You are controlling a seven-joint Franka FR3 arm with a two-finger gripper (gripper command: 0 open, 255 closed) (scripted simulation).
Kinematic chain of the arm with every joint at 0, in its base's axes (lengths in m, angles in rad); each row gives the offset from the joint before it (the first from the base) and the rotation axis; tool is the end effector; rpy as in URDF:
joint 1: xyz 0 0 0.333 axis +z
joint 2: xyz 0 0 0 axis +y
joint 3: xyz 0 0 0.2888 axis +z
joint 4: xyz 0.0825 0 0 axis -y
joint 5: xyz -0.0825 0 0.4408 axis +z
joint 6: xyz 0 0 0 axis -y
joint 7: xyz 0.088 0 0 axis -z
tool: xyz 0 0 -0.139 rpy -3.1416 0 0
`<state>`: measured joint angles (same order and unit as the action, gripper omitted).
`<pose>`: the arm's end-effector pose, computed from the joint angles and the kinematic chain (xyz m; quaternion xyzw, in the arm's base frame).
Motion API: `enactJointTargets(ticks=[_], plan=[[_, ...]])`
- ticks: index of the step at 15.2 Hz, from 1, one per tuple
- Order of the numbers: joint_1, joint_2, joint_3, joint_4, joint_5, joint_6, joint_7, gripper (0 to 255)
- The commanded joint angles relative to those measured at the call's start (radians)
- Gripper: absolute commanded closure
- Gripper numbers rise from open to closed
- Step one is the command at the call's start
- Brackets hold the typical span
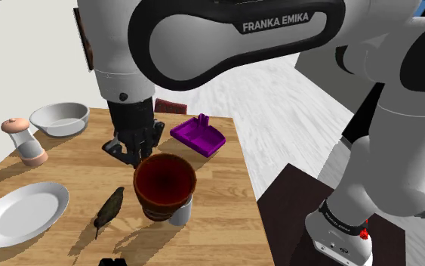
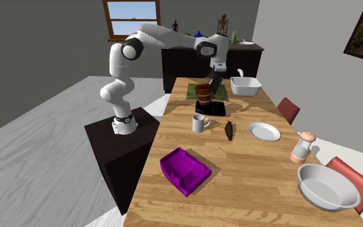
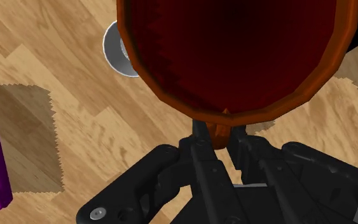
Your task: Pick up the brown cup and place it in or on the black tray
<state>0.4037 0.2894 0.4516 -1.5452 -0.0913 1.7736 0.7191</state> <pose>0.4749 0.4952 0.4242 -0.9972 -0.0708 0.0239 0.0015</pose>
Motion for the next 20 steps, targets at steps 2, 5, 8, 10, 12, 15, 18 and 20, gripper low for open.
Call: enactJointTargets(ticks=[2, 5, 8, 10, 12, 15, 18, 20], plan=[[0.061, 0.056, 0.018, 0.079, -0.027, -0.027, 0.076, 255], [0.126, 0.118, 0.031, 0.168, -0.055, -0.060, 0.144, 255], [0.198, 0.191, 0.038, 0.279, -0.088, -0.102, 0.208, 255], [0.253, 0.248, 0.040, 0.369, -0.111, -0.137, 0.247, 255], [0.331, 0.333, 0.037, 0.510, -0.143, -0.193, 0.290, 255], [0.319, 0.322, 0.037, 0.450, -0.139, -0.146, 0.292, 255], [0.308, 0.316, 0.037, 0.397, -0.137, -0.101, 0.294, 255], [0.303, 0.314, 0.037, 0.366, -0.137, -0.072, 0.295, 255]])
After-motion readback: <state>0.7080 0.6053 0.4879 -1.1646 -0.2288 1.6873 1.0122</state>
